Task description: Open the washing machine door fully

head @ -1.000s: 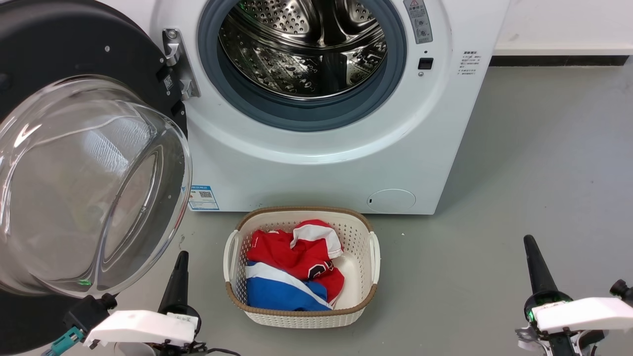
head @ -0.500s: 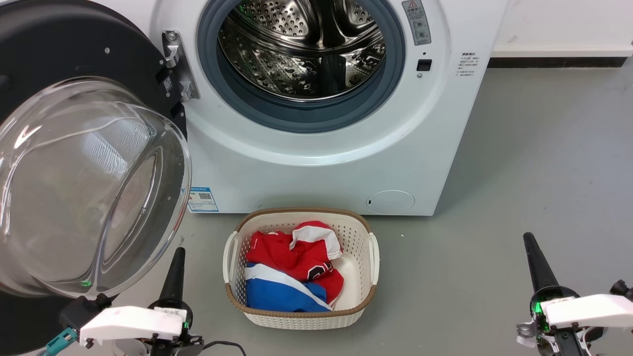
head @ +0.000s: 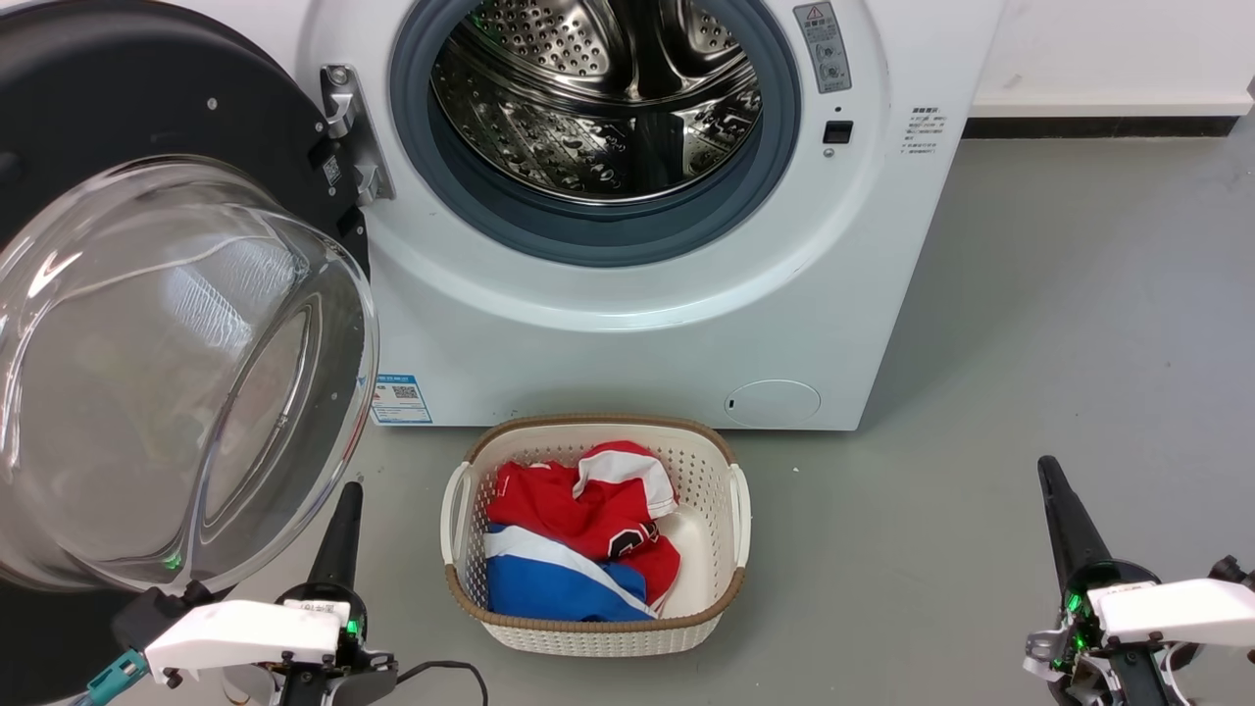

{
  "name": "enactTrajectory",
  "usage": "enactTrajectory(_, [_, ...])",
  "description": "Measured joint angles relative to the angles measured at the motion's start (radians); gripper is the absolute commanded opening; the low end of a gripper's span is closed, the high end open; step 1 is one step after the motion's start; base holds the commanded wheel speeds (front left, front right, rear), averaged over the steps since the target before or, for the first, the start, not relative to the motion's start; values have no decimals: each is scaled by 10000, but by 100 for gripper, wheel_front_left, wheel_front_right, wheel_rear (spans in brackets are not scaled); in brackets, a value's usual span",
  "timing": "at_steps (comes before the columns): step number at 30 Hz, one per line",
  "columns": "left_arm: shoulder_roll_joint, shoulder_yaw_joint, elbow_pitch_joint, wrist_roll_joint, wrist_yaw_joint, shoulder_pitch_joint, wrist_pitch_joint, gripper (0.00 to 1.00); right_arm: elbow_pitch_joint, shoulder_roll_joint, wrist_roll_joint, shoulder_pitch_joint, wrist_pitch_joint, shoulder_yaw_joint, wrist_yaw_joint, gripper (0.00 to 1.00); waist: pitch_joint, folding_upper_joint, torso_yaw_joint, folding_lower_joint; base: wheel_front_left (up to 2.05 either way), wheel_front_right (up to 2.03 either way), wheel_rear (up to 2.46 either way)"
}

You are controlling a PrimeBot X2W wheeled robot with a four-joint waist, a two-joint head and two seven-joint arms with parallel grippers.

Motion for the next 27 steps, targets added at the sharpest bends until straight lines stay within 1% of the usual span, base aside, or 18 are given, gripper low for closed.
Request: enactTrajectory(27, [-23,307,132,-2090,-4,-250,573,0,144,6,2021,-329,558,-142,0,0,-94,0,-46,-1,0,0,0])
